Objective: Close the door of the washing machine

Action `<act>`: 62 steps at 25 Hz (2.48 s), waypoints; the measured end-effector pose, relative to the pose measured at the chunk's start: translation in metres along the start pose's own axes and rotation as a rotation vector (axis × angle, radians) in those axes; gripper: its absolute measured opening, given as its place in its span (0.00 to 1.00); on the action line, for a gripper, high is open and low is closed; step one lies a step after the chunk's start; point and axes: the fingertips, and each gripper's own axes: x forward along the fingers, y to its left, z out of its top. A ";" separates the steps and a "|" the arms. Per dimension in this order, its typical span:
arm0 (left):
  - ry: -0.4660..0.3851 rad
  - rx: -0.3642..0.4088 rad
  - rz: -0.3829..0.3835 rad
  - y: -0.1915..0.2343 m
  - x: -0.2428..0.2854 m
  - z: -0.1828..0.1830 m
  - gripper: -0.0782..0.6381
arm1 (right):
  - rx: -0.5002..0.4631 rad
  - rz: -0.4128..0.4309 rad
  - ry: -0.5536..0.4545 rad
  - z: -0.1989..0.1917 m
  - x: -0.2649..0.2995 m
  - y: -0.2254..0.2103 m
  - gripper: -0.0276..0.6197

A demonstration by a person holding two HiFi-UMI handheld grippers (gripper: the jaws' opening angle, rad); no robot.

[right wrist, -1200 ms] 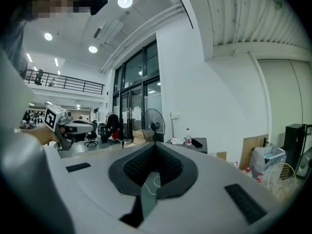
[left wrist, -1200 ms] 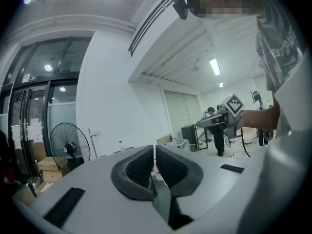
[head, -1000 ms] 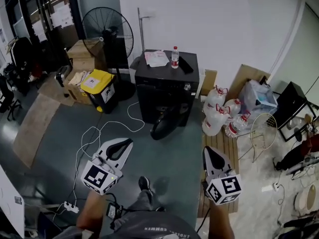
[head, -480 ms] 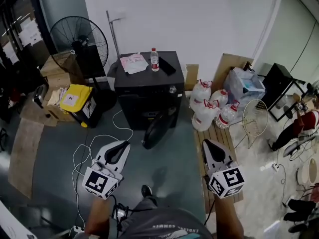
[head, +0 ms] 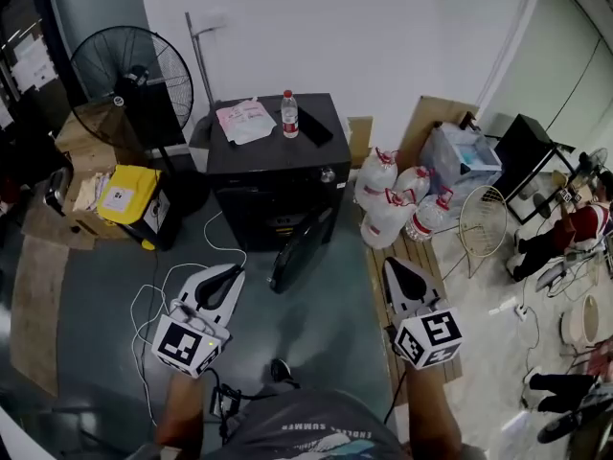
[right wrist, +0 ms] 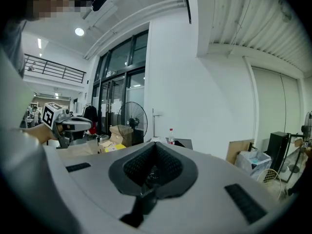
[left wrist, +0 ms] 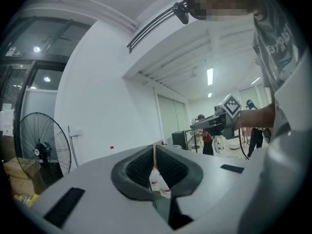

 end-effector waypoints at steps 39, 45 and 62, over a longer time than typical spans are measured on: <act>0.155 -0.189 0.243 0.133 0.141 -0.139 0.15 | -0.184 0.419 0.243 -0.079 0.323 -0.022 0.07; 0.230 -0.263 0.214 0.131 0.164 -0.205 0.15 | -0.249 0.468 0.343 -0.125 0.355 -0.018 0.07; 0.482 -0.394 0.140 0.071 0.229 -0.388 0.39 | -0.542 0.763 0.591 -0.288 0.384 0.005 0.08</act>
